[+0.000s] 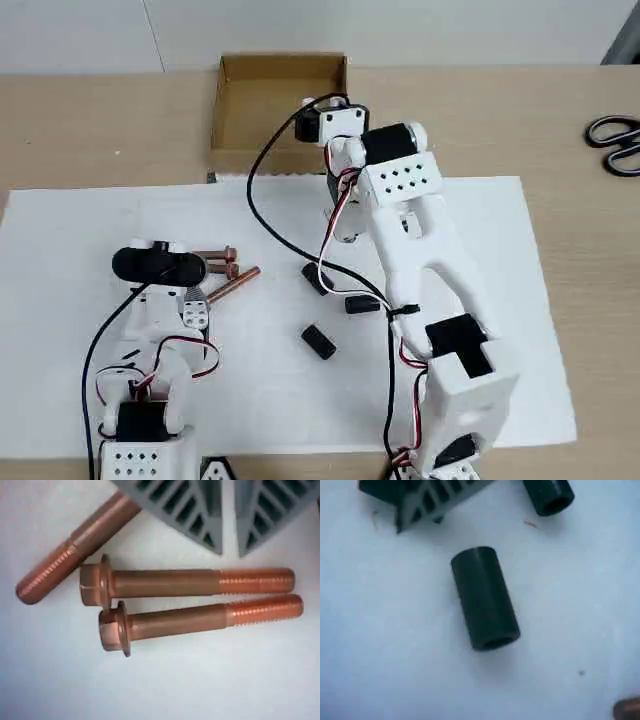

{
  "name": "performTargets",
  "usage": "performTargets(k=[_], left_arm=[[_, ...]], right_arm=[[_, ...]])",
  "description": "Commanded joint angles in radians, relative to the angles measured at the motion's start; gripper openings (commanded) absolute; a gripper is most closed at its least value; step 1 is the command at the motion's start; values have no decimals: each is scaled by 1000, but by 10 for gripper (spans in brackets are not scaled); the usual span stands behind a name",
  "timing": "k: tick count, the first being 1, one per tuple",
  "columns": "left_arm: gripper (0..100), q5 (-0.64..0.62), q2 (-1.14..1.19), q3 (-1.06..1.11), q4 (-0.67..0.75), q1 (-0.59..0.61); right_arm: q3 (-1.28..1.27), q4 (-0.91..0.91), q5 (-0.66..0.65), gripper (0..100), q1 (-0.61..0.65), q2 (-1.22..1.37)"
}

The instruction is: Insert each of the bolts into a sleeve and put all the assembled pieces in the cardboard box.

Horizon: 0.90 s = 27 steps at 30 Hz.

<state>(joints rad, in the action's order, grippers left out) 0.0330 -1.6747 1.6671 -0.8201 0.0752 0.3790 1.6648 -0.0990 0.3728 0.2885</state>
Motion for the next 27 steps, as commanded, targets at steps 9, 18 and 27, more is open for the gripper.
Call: performTargets(k=[9, 18, 27], left_arm=[[6, -2, -11, -7, 18, 9], [6, -2, -11, -7, 18, 9], [6, -2, -11, -7, 18, 8]], right_arm=[[-110, 4, -114, 149, 186, -65], [-195, -54, -114, 148, 189, -56], [-256, -151, -115, 149, 189, -54]])
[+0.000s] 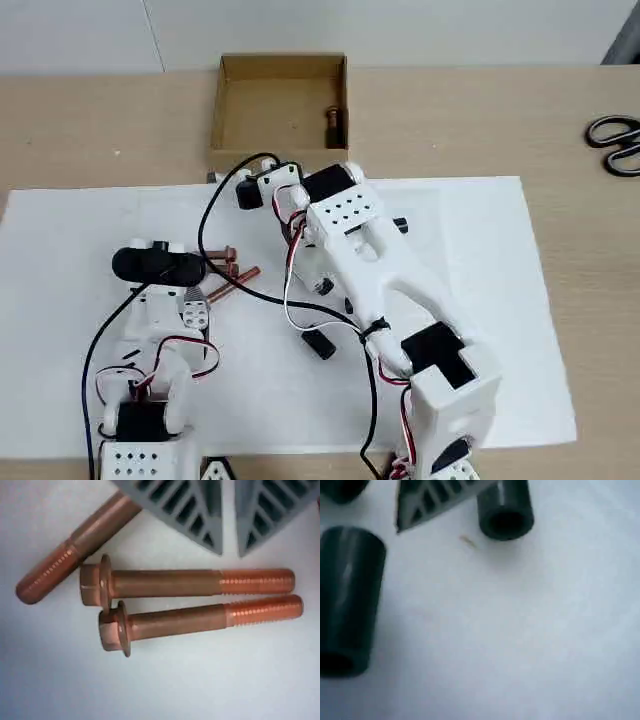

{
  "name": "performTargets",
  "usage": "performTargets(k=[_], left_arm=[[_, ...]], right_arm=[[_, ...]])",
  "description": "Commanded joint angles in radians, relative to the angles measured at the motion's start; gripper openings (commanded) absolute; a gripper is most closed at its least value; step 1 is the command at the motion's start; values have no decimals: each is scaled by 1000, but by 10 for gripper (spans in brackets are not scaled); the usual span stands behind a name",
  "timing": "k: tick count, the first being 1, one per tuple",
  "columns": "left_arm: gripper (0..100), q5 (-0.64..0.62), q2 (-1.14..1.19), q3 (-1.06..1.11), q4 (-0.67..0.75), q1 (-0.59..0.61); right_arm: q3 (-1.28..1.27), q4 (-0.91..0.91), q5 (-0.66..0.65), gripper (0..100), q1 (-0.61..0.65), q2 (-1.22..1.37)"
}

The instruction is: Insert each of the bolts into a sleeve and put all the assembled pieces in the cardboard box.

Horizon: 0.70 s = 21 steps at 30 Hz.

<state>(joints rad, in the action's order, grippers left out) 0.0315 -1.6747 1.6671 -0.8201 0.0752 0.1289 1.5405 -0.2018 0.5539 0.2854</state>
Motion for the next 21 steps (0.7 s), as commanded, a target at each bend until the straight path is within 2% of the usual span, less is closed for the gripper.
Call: performTargets(k=[1, 21], left_arm=[[6, 0, -11, -7, 18, 8], [6, 0, -11, -7, 18, 9]], right_arm=[[-11, -38, -12, 150, 8, -51], [-15, -104, -17, 147, 45, 41]])
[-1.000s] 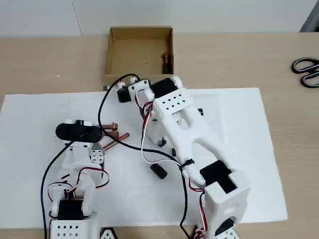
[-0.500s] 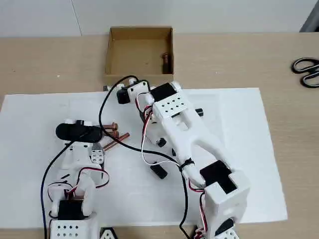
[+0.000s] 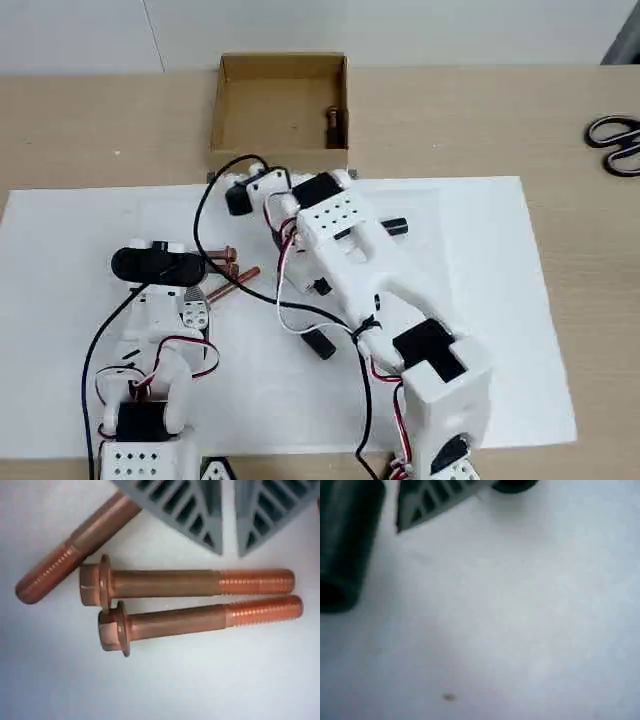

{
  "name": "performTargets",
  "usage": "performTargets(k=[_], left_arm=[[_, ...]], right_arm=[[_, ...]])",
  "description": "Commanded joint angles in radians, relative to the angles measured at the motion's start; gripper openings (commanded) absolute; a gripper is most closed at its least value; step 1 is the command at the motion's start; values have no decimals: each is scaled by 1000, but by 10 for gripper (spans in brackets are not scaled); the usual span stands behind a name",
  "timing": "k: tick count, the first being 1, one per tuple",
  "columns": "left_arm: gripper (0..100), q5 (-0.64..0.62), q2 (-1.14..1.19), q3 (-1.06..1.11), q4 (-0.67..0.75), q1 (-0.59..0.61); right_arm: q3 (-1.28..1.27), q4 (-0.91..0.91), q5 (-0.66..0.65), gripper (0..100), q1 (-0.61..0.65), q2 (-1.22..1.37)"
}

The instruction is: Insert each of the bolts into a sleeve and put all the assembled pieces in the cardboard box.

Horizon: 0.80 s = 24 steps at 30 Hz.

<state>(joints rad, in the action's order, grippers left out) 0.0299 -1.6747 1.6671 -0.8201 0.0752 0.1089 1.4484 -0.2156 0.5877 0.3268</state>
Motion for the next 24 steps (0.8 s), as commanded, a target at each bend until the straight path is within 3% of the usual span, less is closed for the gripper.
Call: performTargets(k=[1, 12, 19, 24], left_arm=[[6, 2, -11, -7, 18, 9], [6, 2, -11, -7, 18, 11], [6, 2, -11, -7, 18, 11], [6, 2, -11, -7, 18, 11]], right_arm=[[5, -12, -3, 147, 13, 10], [5, -12, -2, 146, 7, 81], [9, 2, -8, 6, 7, 154], [77, 99, -5, 6, -15, 143]])
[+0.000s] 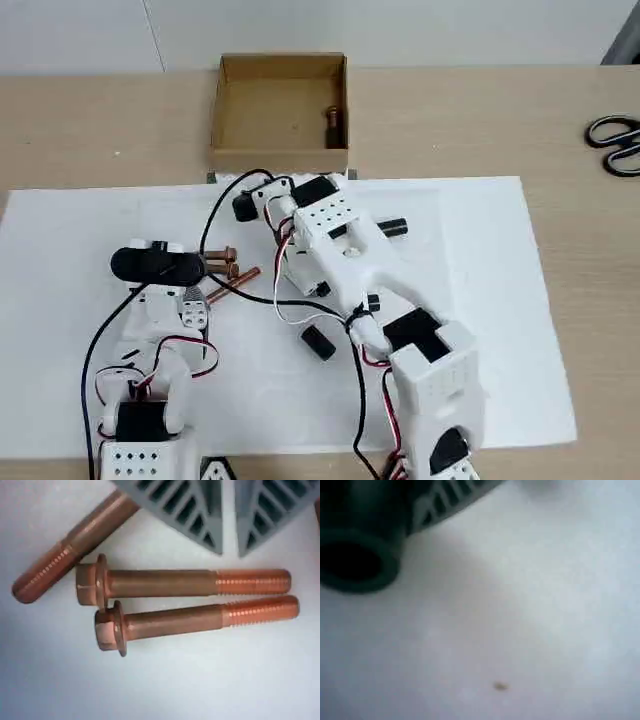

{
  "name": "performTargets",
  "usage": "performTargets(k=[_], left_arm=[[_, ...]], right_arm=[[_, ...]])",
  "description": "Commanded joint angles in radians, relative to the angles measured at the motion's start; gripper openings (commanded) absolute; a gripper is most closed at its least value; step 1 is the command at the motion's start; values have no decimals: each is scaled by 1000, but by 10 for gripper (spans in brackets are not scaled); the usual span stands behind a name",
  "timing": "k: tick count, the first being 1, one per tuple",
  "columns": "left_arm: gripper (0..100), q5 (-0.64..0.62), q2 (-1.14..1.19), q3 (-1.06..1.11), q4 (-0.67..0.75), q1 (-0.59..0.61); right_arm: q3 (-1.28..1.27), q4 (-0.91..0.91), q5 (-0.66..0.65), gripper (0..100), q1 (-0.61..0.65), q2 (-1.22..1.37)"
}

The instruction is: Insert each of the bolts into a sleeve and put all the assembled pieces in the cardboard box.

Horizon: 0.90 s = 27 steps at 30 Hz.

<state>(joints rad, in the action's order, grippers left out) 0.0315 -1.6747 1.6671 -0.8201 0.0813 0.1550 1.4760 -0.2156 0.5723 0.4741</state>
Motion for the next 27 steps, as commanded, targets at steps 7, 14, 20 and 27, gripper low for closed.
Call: performTargets(k=[7, 14, 20, 27], left_arm=[[6, 0, -11, -8, 18, 5], [6, 3, -11, -8, 18, 0], [8, 3, -5, -38, -20, 40], [8, 2, 0, -199, -126, 49]], right_arm=[[198, 209, -11, 4, -21, -211], [167, 240, -11, 4, -111, -473], [-81, 239, -6, 4, -252, -717], [-442, 234, -12, 4, -510, -1072]])
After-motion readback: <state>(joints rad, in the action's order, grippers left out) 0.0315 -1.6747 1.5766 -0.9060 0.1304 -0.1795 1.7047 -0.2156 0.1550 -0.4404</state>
